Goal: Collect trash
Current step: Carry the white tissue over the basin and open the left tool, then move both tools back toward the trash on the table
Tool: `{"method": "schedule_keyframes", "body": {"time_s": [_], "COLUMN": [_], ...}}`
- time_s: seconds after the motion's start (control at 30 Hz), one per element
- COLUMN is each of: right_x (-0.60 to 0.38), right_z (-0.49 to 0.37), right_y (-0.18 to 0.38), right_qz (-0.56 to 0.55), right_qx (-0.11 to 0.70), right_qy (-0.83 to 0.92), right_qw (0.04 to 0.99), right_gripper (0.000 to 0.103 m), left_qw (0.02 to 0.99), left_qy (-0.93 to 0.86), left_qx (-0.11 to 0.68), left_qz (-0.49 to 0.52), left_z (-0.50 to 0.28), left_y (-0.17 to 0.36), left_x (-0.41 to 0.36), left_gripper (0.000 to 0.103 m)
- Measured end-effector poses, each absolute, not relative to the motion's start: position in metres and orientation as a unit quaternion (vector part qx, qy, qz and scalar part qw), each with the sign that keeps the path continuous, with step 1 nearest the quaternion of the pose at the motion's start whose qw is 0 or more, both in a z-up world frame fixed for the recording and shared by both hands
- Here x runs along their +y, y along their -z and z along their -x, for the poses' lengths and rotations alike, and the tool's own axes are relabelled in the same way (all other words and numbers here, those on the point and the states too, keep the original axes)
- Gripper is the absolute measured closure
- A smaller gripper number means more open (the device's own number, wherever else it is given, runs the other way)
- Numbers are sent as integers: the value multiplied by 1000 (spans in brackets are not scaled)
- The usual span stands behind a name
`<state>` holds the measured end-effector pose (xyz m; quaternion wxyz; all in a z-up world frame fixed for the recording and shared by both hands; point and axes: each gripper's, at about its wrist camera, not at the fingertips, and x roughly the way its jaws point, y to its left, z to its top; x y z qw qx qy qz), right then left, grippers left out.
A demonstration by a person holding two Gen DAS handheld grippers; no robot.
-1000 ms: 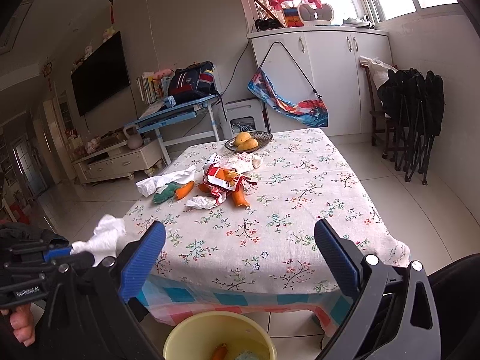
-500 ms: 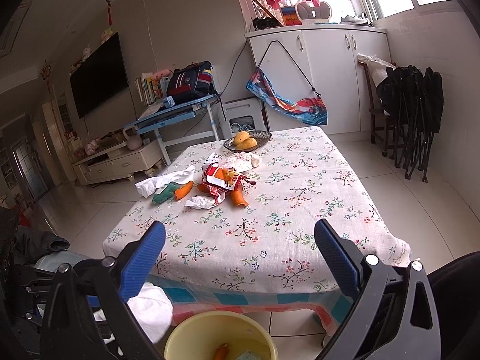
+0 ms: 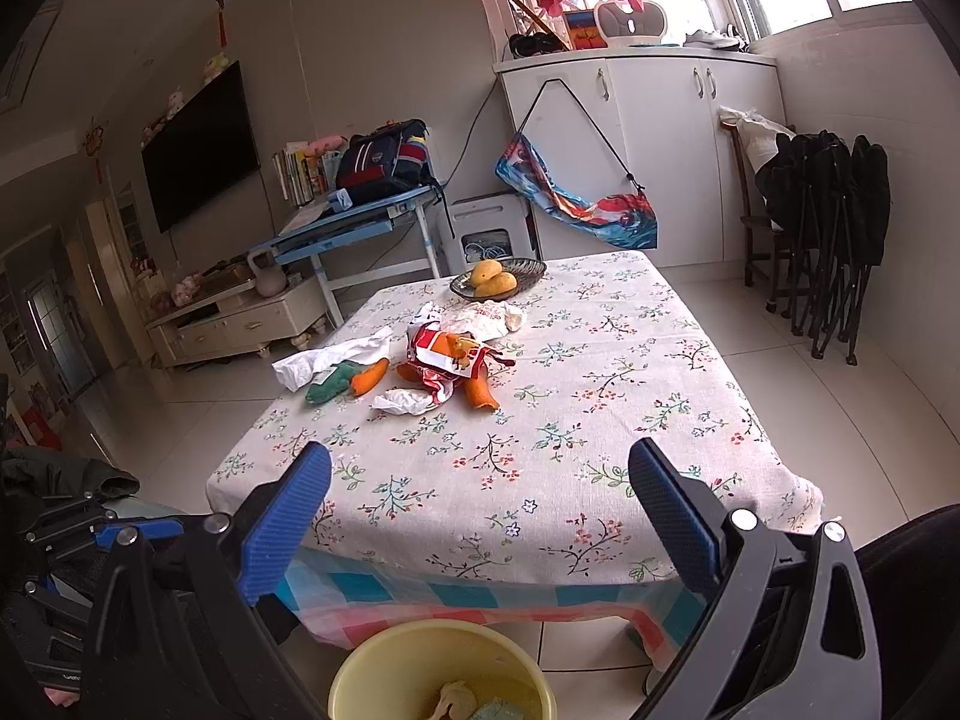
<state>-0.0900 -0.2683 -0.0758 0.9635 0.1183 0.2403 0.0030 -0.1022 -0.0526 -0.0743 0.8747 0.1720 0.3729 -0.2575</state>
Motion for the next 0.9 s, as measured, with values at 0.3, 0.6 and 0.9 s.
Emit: {"method": "schedule_keyframes", "body": {"time_s": [0.3, 0.6, 0.9], "right_x": [-266, -264, -258], "right_z": [89, 88, 85], "right_y": [77, 79, 78], "right_qz": [-116, -111, -107], "right_qx": [241, 244, 254], "right_qy": [-5, -14, -39], "right_qw": [964, 963, 960], "right_gripper": [8, 8, 8], "left_qw": [894, 903, 922], "left_qy": [231, 217, 174], "left_qx": [350, 341, 335], "left_qz": [-155, -143, -85], "left_z": [99, 97, 78], "left_y": [63, 59, 50], "left_x": [-43, -38, -10], "left_gripper": [44, 42, 41]}}
